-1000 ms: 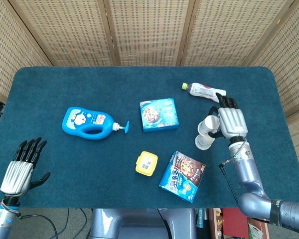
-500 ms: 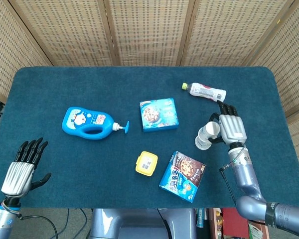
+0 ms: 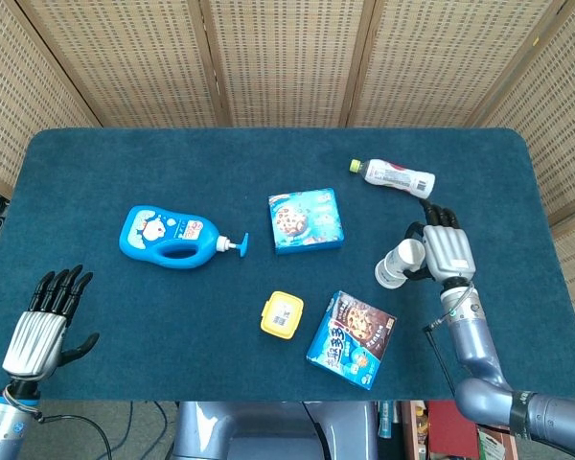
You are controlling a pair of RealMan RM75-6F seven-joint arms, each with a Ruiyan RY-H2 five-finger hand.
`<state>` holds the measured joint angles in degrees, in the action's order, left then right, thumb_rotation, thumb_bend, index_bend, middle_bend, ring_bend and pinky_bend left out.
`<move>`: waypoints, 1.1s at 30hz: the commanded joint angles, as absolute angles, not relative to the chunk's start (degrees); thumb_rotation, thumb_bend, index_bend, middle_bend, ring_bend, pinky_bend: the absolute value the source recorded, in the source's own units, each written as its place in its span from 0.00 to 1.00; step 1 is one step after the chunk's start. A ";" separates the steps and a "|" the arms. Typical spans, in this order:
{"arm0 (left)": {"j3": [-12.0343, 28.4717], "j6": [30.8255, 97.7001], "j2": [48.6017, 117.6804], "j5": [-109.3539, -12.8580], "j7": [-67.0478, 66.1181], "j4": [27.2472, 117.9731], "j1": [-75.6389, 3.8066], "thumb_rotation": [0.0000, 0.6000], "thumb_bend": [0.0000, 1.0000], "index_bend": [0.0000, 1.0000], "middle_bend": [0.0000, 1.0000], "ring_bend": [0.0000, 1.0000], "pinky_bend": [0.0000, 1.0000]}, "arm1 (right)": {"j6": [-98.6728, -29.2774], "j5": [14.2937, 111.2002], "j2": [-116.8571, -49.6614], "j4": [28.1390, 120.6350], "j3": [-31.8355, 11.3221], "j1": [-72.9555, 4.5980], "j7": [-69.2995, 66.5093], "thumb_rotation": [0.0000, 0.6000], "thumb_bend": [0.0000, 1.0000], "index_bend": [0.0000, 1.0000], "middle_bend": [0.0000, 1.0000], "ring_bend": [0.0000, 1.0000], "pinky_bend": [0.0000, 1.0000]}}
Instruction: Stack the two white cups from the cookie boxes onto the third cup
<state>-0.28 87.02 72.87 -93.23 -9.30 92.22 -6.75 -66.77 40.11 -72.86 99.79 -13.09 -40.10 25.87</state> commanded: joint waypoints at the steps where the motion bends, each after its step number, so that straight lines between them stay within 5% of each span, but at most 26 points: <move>1: -0.35 86.96 72.90 -93.40 -9.39 92.25 -6.80 1.00 0.25 0.00 0.00 0.00 0.00 | -66.47 40.22 -73.54 98.64 -13.13 -39.94 25.34 1.00 0.13 0.48 0.09 0.00 0.00; 6: -0.46 86.86 73.08 -93.52 -9.75 92.19 -6.80 1.00 0.25 0.00 0.00 0.00 0.00 | -65.88 40.83 -75.04 96.38 -12.34 -39.50 24.85 1.00 0.13 0.47 0.06 0.00 0.00; 13: -0.36 86.78 73.12 -93.35 -9.77 92.14 -6.82 1.00 0.25 0.00 0.00 0.00 0.00 | -64.50 40.77 -75.53 94.95 -11.71 -38.81 24.44 1.00 0.13 0.26 0.00 0.00 0.00; 25: -0.06 87.33 72.70 -93.12 -9.41 92.36 -6.60 1.00 0.25 0.00 0.00 0.00 0.00 | -67.17 45.50 -72.01 99.39 -10.79 -36.62 24.41 1.00 0.13 0.23 0.00 0.00 0.00; 33: 0.68 87.13 72.66 -91.52 -9.90 91.75 -6.48 1.00 0.25 0.00 0.00 0.00 0.00 | -79.72 70.60 -66.36 102.31 1.11 -23.00 12.94 1.00 0.09 0.23 0.00 0.00 0.00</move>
